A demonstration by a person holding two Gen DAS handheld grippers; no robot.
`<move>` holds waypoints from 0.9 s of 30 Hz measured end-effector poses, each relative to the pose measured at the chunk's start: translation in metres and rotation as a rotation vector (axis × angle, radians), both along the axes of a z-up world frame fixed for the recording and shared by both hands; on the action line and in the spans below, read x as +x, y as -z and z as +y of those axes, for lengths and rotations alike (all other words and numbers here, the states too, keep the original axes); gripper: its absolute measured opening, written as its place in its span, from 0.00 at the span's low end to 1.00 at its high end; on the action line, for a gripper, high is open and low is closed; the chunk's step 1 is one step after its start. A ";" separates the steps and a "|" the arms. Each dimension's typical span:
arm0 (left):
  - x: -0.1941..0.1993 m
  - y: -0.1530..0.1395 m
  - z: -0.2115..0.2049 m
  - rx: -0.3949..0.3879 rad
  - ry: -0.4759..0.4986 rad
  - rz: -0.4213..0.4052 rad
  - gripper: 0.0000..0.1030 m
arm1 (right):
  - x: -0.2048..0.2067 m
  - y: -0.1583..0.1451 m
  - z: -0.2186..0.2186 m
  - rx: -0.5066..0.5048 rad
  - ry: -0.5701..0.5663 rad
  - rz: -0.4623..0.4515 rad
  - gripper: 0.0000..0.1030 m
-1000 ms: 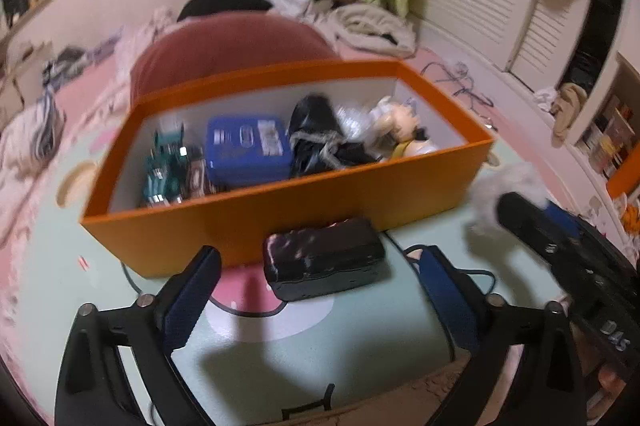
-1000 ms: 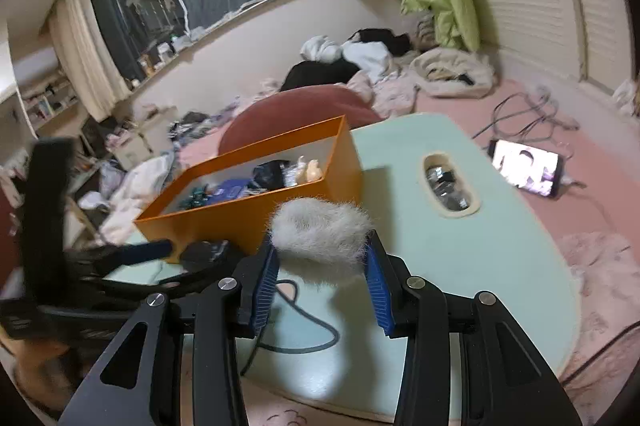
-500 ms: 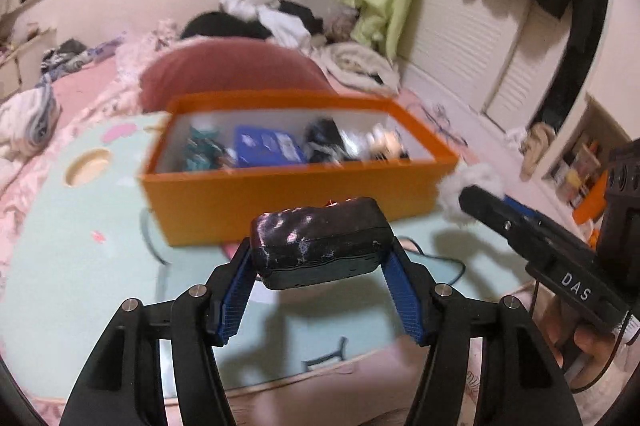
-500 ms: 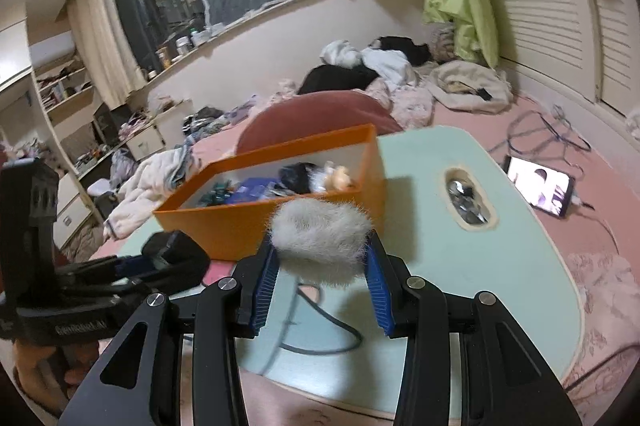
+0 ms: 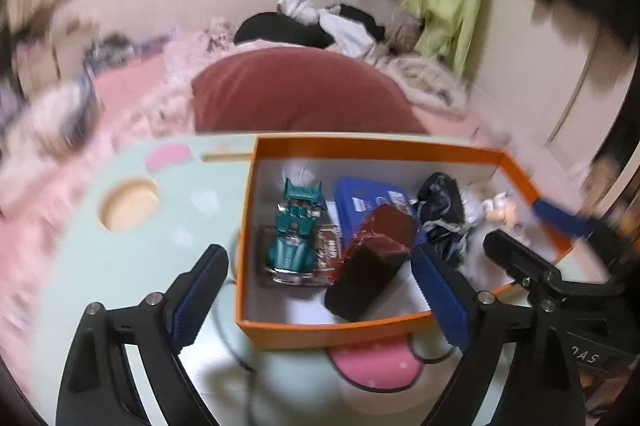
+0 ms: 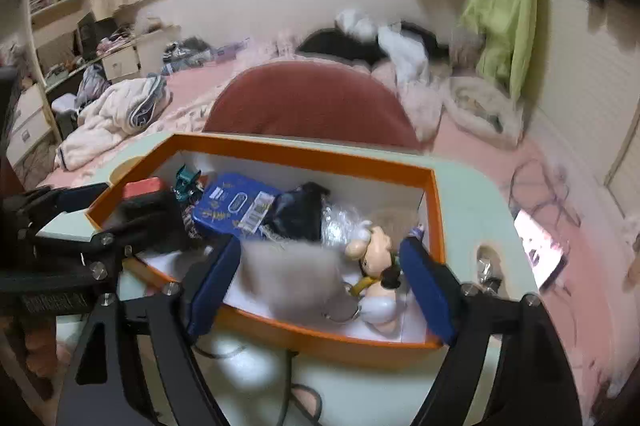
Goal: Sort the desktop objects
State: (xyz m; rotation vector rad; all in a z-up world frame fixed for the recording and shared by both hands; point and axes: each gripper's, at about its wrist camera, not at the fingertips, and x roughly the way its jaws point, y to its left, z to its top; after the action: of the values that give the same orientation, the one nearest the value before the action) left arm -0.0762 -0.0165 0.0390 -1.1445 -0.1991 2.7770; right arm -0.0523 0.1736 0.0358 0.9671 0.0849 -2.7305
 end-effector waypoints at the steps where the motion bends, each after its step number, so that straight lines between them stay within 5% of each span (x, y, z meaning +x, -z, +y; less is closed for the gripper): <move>1: -0.001 0.002 -0.004 0.046 0.003 -0.012 0.91 | 0.002 -0.001 0.005 -0.031 0.000 -0.004 0.80; 7: 0.016 -0.013 0.007 -0.050 0.001 0.090 0.91 | 0.005 -0.006 0.010 -0.041 -0.004 0.000 0.80; 13: 0.061 -0.039 0.001 0.016 0.022 0.156 0.93 | 0.046 -0.032 0.021 -0.164 0.012 0.145 0.80; 14: 0.071 -0.039 0.002 0.004 -0.051 0.146 0.96 | 0.054 -0.033 0.022 -0.176 0.000 0.130 0.80; 22: 0.086 0.016 0.005 -0.100 -0.089 -0.005 0.97 | 0.067 0.015 0.012 -0.085 -0.031 -0.135 0.80; 24: 0.077 0.037 0.004 -0.147 -0.142 -0.097 1.00 | 0.061 0.031 0.006 -0.003 -0.038 -0.177 0.84; 25: 0.077 0.038 0.005 -0.182 -0.157 -0.080 1.00 | 0.059 0.037 0.000 0.071 -0.029 -0.180 0.93; 27: 0.078 0.038 0.004 -0.167 -0.149 -0.084 1.00 | 0.060 0.038 0.002 0.063 -0.028 -0.183 0.99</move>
State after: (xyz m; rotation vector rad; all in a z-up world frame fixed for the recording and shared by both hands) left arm 0.0021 -0.0126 0.0010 -1.3388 -0.0639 2.9247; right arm 0.0080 0.1752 -0.0027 1.2185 0.1508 -2.6140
